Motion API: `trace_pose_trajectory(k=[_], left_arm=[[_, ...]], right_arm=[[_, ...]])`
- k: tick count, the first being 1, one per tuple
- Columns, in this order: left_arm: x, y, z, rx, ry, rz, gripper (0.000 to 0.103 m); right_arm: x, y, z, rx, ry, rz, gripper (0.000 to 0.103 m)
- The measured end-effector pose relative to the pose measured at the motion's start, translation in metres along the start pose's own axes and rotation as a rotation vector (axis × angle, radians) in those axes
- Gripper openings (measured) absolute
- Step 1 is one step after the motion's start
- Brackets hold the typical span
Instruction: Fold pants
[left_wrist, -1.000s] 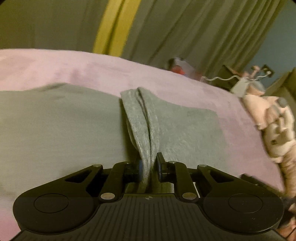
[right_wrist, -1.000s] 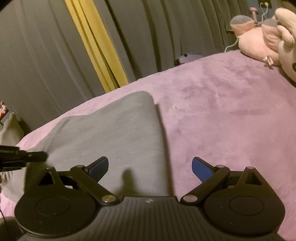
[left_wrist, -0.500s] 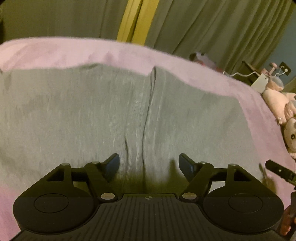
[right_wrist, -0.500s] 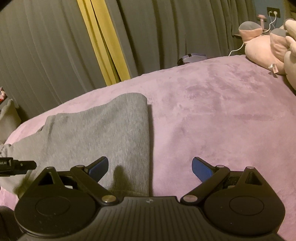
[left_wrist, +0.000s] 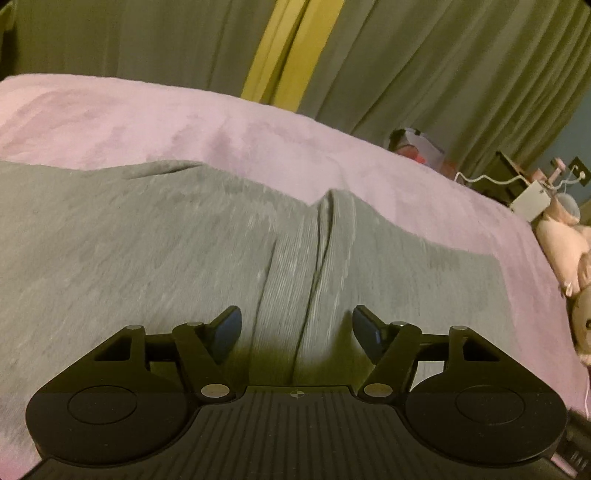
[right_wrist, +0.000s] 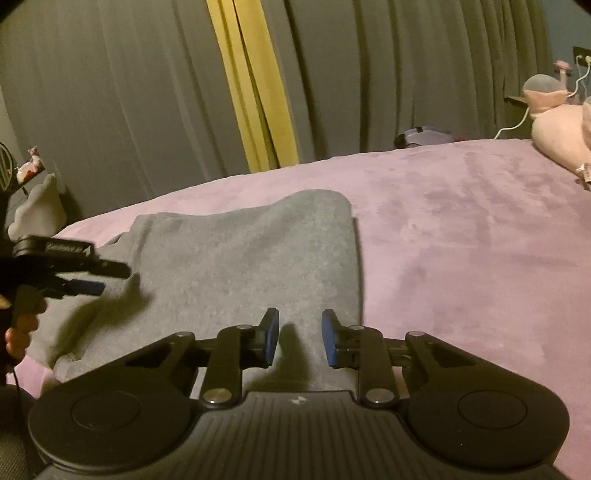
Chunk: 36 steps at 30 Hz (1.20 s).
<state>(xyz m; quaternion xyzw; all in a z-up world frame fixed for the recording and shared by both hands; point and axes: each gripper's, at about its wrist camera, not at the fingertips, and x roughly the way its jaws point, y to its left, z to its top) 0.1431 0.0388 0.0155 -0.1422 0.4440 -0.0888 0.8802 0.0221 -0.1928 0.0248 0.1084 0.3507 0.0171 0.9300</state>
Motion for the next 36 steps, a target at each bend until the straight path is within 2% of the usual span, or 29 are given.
trace_pose_trajectory(k=[5, 6, 7, 9, 10, 13, 14, 16, 18, 20, 21, 22, 23, 24, 25, 27, 29, 31, 33, 36], left_arm=[[0.021, 0.0, 0.012, -0.03, -0.002, 0.003, 0.071], [0.022, -0.002, 0.015, -0.02, -0.007, -0.001, 0.062], [0.022, -0.006, 0.018, -0.001, -0.014, -0.013, 0.039], [0.017, -0.014, 0.022, 0.032, -0.026, -0.023, 0.024], [0.008, -0.019, 0.022, 0.058, -0.074, -0.02, 0.019], [-0.027, -0.029, 0.017, 0.127, -0.242, -0.045, 0.009], [-0.036, -0.029, 0.018, 0.134, -0.267, -0.044, 0.007], [-0.047, -0.024, 0.02, 0.148, -0.315, 0.017, 0.004], [-0.045, -0.018, 0.021, 0.157, -0.31, 0.105, 0.004], [-0.034, -0.006, 0.024, 0.129, -0.206, 0.14, 0.008], [-0.032, 0.0, 0.023, 0.107, -0.159, 0.137, 0.016], [-0.032, 0.006, 0.02, 0.084, -0.123, 0.113, 0.032], [-0.034, 0.01, 0.015, 0.067, -0.097, 0.083, 0.041], [-0.038, 0.013, 0.008, 0.058, -0.079, 0.059, 0.057], [-0.043, 0.015, 0.0, 0.054, -0.07, 0.04, 0.062], [-0.05, 0.015, -0.017, 0.062, -0.045, 0.015, 0.065], [-0.052, 0.016, -0.032, 0.067, -0.009, -0.001, 0.074], [-0.048, 0.015, -0.046, 0.074, 0.028, -0.003, 0.075], [-0.039, 0.015, -0.051, 0.064, 0.06, 0.002, 0.075], [-0.031, 0.009, -0.051, 0.062, 0.059, -0.005, 0.075]], right_arm=[[0.016, -0.009, -0.002, 0.054, 0.061, 0.013, 0.026], [0.016, -0.01, -0.002, 0.062, 0.061, 0.018, 0.026], [0.016, -0.01, -0.003, 0.065, 0.061, 0.02, 0.027], [0.016, -0.009, -0.003, 0.064, 0.059, 0.022, 0.027], [0.015, -0.01, -0.004, 0.064, 0.057, 0.023, 0.027], [0.013, -0.011, -0.006, 0.072, 0.048, 0.036, 0.028], [0.012, -0.011, -0.006, 0.076, 0.045, 0.042, 0.029], [0.013, -0.012, -0.006, 0.077, 0.046, 0.048, 0.035], [0.015, -0.009, -0.006, 0.066, 0.055, 0.043, 0.039], [0.017, -0.006, -0.006, 0.048, 0.064, 0.038, 0.044], [0.018, -0.004, -0.006, 0.041, 0.067, 0.038, 0.048], [0.018, -0.003, -0.006, 0.035, 0.07, 0.041, 0.053], [0.018, -0.002, -0.006, 0.031, 0.072, 0.044, 0.056], [0.018, -0.002, -0.006, 0.028, 0.076, 0.048, 0.063], [0.019, -0.001, -0.006, 0.025, 0.079, 0.052, 0.068], [0.021, 0.001, -0.006, 0.011, 0.087, 0.057, 0.074], [0.022, 0.004, -0.006, -0.008, 0.097, 0.057, 0.081], [0.025, 0.009, -0.007, -0.028, 0.112, 0.063, 0.092], [0.028, 0.015, -0.009, -0.06, 0.127, 0.054, 0.098], [0.031, 0.023, -0.01, -0.107, 0.144, 0.021, 0.099]])
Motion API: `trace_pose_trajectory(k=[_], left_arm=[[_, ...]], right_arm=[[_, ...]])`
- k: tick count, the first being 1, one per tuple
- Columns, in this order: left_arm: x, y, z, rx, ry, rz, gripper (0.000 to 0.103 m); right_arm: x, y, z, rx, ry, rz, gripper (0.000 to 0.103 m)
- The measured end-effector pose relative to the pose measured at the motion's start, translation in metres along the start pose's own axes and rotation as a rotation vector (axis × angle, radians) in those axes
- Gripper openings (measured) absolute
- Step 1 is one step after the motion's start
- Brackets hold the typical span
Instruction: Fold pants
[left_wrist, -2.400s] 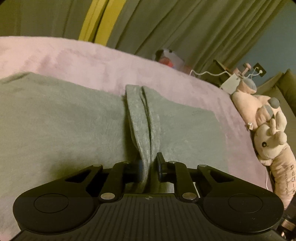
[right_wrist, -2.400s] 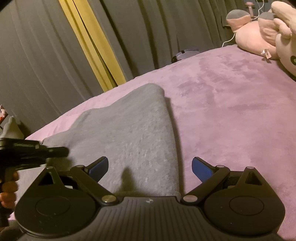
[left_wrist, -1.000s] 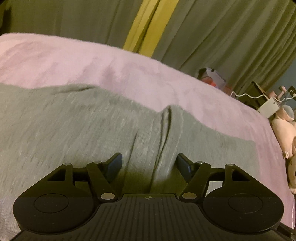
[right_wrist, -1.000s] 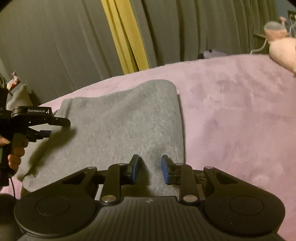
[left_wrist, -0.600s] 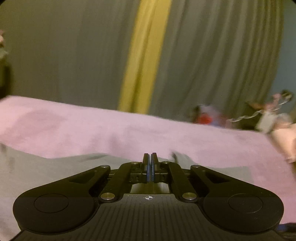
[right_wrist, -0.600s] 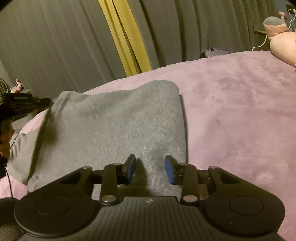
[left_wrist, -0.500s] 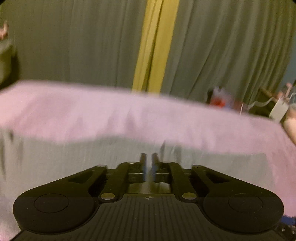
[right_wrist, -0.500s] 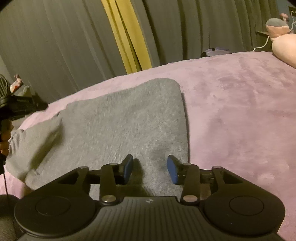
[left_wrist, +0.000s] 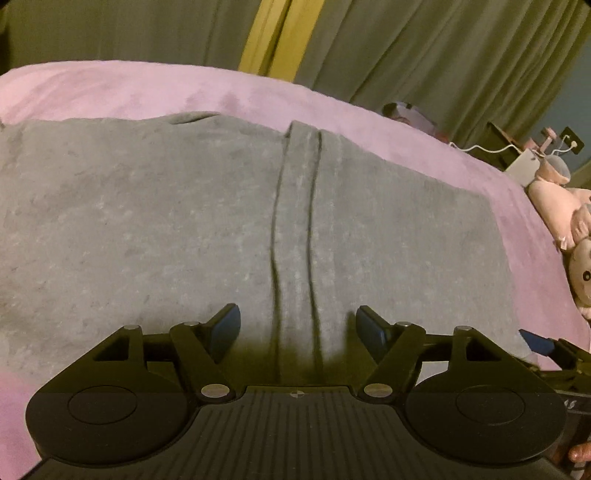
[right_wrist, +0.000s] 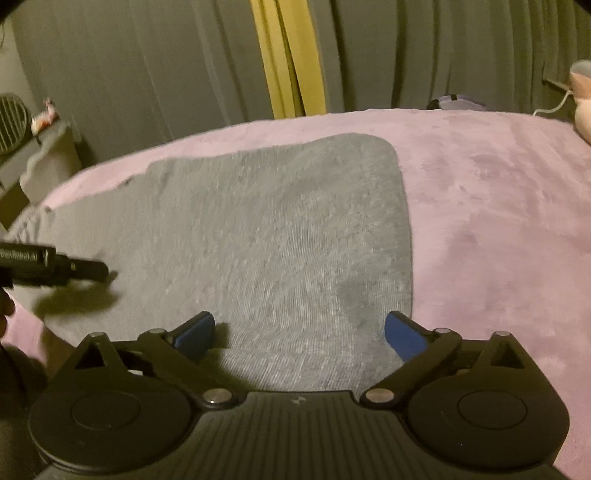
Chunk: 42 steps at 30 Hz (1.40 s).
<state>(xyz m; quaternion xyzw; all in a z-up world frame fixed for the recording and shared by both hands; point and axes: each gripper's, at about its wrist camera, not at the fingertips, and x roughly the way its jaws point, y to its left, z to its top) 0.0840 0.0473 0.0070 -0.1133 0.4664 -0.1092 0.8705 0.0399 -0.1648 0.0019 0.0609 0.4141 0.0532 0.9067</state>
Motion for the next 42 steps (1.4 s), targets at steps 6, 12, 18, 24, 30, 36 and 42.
trace_pose_trajectory(k=[6, 12, 18, 24, 30, 36, 42], left_arm=[[0.003, -0.007, -0.003, 0.009, -0.002, 0.015, 0.074], [0.003, -0.012, -0.004, 0.014, -0.014, 0.038, 0.072], [0.003, -0.013, -0.003, 0.006, -0.027, 0.036, 0.063], [-0.001, -0.018, -0.005, 0.027, -0.038, 0.031, 0.051], [-0.002, -0.016, -0.005, 0.021, -0.044, 0.019, 0.043], [-0.007, -0.016, -0.006, 0.006, -0.068, 0.012, 0.036], [0.008, -0.021, -0.006, 0.048, -0.035, 0.013, 0.052]], right_arm=[[0.004, 0.005, -0.001, -0.021, 0.009, -0.04, 0.099], [0.009, 0.009, -0.002, -0.025, -0.003, -0.079, 0.099], [0.01, 0.008, -0.002, -0.02, -0.004, -0.079, 0.099], [0.01, 0.008, -0.002, -0.021, -0.005, -0.081, 0.099], [0.011, 0.007, -0.002, -0.022, -0.005, -0.08, 0.099], [0.01, 0.008, -0.002, -0.023, -0.005, -0.079, 0.099], [0.012, 0.008, -0.001, -0.023, -0.009, -0.088, 0.099]])
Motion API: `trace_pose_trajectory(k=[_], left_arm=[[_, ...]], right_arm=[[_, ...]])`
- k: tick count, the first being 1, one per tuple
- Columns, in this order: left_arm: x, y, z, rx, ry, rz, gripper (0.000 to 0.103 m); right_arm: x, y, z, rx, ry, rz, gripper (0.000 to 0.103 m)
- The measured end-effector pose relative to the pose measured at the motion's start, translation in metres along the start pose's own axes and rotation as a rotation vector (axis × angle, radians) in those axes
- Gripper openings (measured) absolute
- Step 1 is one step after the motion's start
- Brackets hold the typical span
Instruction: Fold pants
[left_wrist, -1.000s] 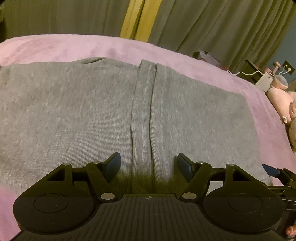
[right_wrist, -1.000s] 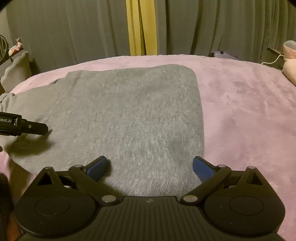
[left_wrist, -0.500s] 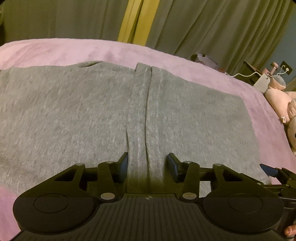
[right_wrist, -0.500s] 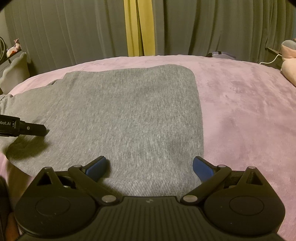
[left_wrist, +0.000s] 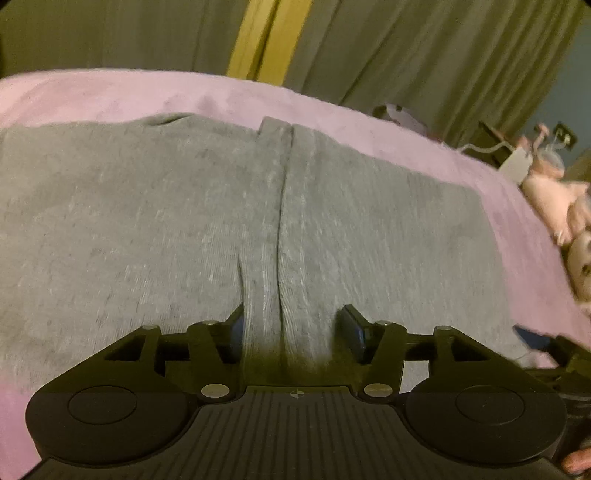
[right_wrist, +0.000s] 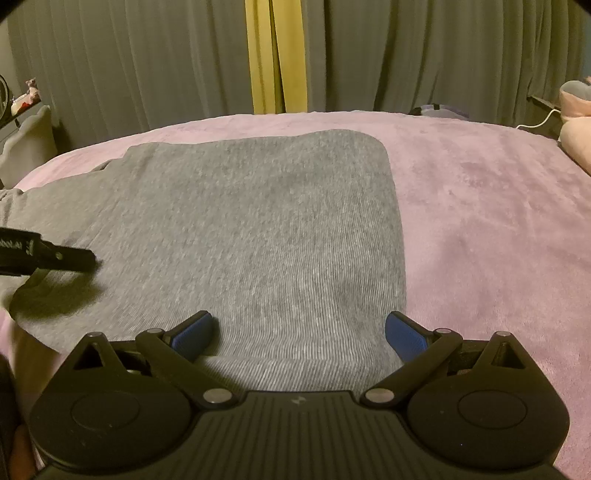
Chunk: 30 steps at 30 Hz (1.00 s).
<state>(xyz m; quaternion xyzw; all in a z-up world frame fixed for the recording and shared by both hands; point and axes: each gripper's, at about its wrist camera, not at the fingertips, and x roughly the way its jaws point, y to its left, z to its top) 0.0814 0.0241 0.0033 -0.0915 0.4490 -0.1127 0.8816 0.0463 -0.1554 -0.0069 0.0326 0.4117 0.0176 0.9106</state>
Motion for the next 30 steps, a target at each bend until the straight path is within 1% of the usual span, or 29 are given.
trace_pose_trajectory(k=[1, 2, 4, 6, 8, 10, 12, 15, 18, 19, 20, 21, 22, 23, 24, 25, 27, 28, 30], left_arm=[[0.0, -0.003, -0.001, 0.031, -0.013, 0.011, 0.032], [0.0, -0.005, -0.001, 0.051, -0.021, 0.017, 0.023], [-0.003, -0.005, -0.002, 0.051, -0.04, 0.003, 0.019], [-0.01, -0.005, -0.003, 0.053, -0.076, -0.003, 0.018], [-0.022, -0.008, -0.003, 0.07, -0.143, -0.009, 0.017], [-0.033, -0.009, -0.002, 0.068, -0.192, -0.018, 0.017], [-0.038, -0.005, 0.0, 0.05, -0.211, -0.012, 0.017], [-0.038, 0.01, 0.005, -0.009, -0.211, 0.01, 0.018], [-0.031, 0.026, 0.007, -0.075, -0.157, 0.032, 0.02], [-0.029, 0.029, 0.007, -0.087, -0.146, 0.071, 0.02], [-0.029, 0.031, 0.006, -0.094, -0.149, 0.128, 0.021], [-0.032, 0.035, 0.007, -0.102, -0.161, 0.167, 0.031], [-0.039, 0.042, 0.007, -0.13, -0.177, 0.18, 0.047], [-0.05, 0.052, 0.007, -0.177, -0.203, 0.174, 0.057], [-0.062, 0.061, 0.007, -0.218, -0.241, 0.165, 0.072], [-0.076, 0.072, 0.007, -0.267, -0.288, 0.174, 0.082], [-0.104, 0.098, 0.006, -0.35, -0.379, 0.219, 0.088], [-0.118, 0.116, 0.005, -0.387, -0.417, 0.256, 0.089], [-0.138, 0.151, 0.001, -0.465, -0.457, 0.335, 0.089]], right_arm=[[0.0, 0.0, 0.0, -0.001, 0.0, -0.002, 0.099], [0.0, 0.0, 0.001, -0.001, -0.001, -0.002, 0.099], [0.001, -0.001, 0.001, 0.0, -0.002, -0.002, 0.099], [0.0, -0.001, 0.002, 0.002, -0.006, -0.005, 0.099], [-0.002, -0.001, 0.002, 0.007, -0.016, -0.015, 0.099], [-0.004, -0.004, 0.003, 0.026, -0.027, -0.028, 0.099], [-0.004, -0.009, 0.004, 0.06, -0.03, -0.025, 0.099], [0.0, -0.018, 0.004, 0.12, -0.009, -0.012, 0.099], [0.005, -0.023, 0.005, 0.133, 0.005, -0.004, 0.099], [0.007, -0.022, 0.005, 0.126, 0.01, -0.013, 0.099], [0.009, -0.022, 0.006, 0.123, 0.013, -0.017, 0.099], [0.01, -0.023, 0.006, 0.124, 0.014, -0.019, 0.099], [0.012, -0.024, 0.006, 0.129, 0.014, -0.02, 0.099], [0.013, -0.024, 0.006, 0.134, 0.015, -0.019, 0.099], [0.014, -0.024, 0.006, 0.138, 0.015, -0.017, 0.099], [0.013, -0.022, 0.005, 0.141, 0.014, -0.016, 0.099], [0.013, -0.023, 0.004, 0.141, 0.014, -0.015, 0.099], [0.014, -0.022, 0.005, 0.141, 0.013, -0.016, 0.099], [0.012, -0.02, 0.002, 0.143, 0.012, -0.014, 0.099]])
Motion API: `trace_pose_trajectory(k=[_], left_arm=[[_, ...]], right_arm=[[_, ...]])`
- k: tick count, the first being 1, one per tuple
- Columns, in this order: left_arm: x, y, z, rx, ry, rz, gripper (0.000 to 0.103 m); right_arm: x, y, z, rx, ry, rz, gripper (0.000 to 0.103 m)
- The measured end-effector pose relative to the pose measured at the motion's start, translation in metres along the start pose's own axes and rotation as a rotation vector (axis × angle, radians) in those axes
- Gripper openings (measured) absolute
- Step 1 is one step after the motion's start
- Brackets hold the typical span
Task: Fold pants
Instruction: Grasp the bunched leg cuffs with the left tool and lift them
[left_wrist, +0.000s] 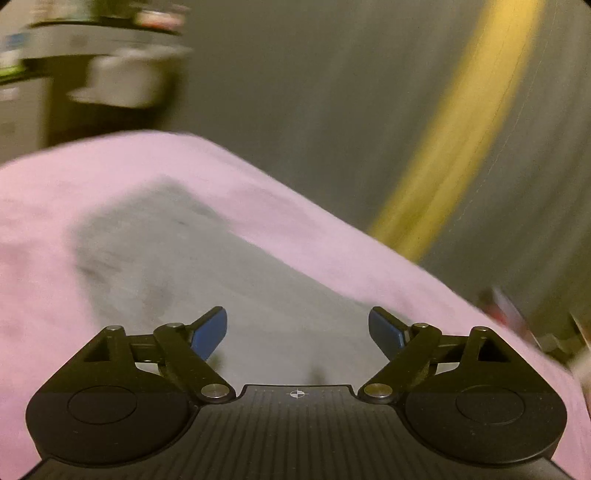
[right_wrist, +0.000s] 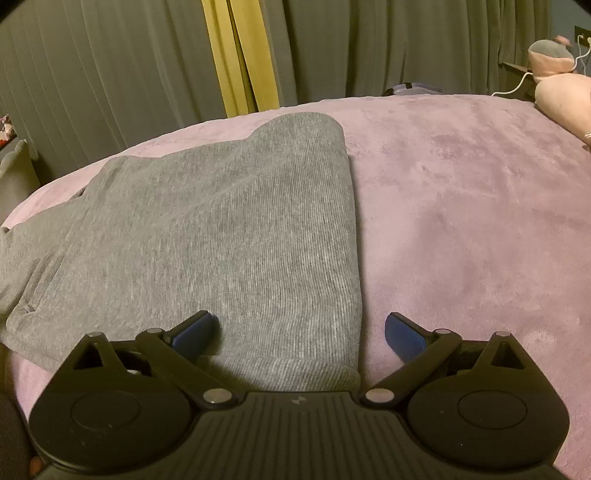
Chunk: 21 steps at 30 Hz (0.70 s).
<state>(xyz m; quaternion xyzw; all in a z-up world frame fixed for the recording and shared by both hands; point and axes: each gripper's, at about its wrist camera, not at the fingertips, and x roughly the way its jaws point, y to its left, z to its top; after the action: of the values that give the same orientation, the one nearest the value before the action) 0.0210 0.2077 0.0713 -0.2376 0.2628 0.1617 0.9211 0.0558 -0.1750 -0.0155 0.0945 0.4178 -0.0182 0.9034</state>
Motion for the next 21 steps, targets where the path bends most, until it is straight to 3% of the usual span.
trace_pose_trajectory(k=[4, 7, 11, 15, 21], left_arm=[[-0.003, 0.078, 0.015, -0.153, -0.011, 0.156, 0.086], [0.003, 0.122, 0.01, -0.268, 0.014, 0.181, 0.082], [0.027, 0.148, -0.004, -0.396, 0.08, 0.098, 0.078], [0.04, 0.17, -0.006, -0.499, 0.039, -0.002, 0.078], [0.069, 0.176, 0.007, -0.514, 0.055, -0.116, 0.079]], right_arm=[[0.0, 0.0, 0.0, 0.005, 0.001, 0.001, 0.099], [-0.001, 0.001, -0.002, 0.004, -0.001, -0.001, 0.099], [-0.001, 0.001, -0.001, 0.003, 0.0, -0.001, 0.099], [-0.001, 0.001, -0.001, 0.003, -0.001, -0.002, 0.099], [0.002, 0.003, -0.003, 0.006, -0.012, -0.011, 0.099]])
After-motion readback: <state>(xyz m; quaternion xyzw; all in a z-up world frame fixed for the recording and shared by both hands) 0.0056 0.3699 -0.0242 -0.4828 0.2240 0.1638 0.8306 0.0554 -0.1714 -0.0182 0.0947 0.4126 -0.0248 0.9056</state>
